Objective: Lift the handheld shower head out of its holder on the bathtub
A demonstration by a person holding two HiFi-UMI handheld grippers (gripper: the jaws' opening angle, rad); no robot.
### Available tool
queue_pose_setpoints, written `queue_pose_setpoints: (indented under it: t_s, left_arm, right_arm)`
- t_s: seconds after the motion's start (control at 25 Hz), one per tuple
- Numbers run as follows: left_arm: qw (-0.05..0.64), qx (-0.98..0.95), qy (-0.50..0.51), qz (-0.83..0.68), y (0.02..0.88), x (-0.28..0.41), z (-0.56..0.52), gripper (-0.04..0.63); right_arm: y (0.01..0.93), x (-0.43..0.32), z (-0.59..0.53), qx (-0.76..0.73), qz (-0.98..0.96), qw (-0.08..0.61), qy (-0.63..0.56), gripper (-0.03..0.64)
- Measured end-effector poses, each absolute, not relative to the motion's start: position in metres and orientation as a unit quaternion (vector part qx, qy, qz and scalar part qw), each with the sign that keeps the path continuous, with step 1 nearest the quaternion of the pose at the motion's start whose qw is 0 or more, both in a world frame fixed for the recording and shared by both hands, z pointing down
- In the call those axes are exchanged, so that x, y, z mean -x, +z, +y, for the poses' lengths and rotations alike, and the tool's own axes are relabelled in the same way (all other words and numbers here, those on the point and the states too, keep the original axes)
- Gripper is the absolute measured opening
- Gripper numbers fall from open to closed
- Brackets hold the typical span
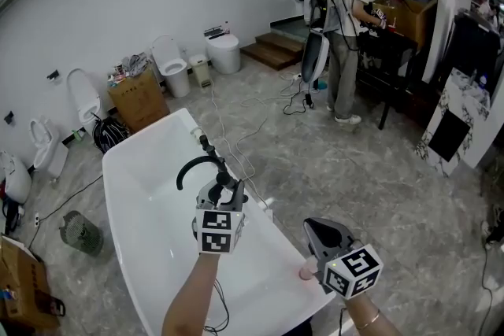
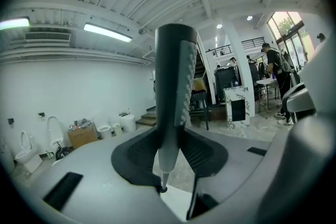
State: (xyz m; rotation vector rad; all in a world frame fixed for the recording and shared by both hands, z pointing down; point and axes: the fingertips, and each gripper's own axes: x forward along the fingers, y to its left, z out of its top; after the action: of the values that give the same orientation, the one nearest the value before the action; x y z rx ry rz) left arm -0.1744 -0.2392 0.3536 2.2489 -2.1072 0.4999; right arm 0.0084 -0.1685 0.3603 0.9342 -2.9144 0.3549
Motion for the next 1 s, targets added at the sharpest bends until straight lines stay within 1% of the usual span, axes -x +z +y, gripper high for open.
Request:
queue_pose_setpoints:
  t_s: [0.28,1.0]
  left_arm:
    - [0.005,-0.726,0.161,-0.669,0.345,0.171,-0.221,0.147]
    - [0.001,-0.727,0.160,-0.667,0.346,0.170,-0.217,0.147]
  right_arm:
    - [0.354,-0.008,-0.148,-0.308,-0.944,0.030,0.109,0.006]
    - [0.354,-0.007,-0.140,-0.307,-0.947,0.044,0.082,0.005]
